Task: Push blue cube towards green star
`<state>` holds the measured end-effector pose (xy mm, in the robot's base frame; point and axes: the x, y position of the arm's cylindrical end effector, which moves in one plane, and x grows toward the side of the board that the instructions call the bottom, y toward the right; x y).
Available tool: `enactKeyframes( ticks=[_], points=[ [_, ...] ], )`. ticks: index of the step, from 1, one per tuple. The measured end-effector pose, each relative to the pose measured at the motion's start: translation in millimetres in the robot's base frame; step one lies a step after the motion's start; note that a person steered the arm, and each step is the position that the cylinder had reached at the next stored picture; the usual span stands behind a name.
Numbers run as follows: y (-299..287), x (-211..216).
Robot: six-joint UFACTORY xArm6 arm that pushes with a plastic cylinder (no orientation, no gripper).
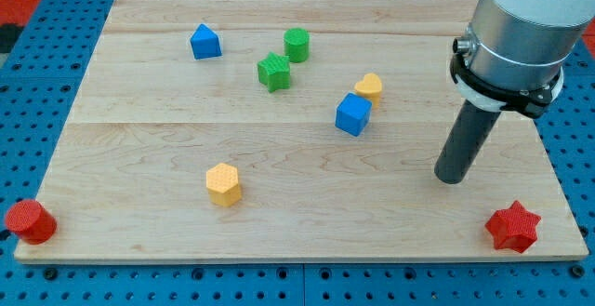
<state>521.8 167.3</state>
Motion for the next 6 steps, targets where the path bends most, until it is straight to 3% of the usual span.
enactKeyframes(
  ticks=[2,3,5,6],
  points=[
    [-2,-42],
    [-21,-69],
    [-68,-82],
    [-91,-113]
  ],
)
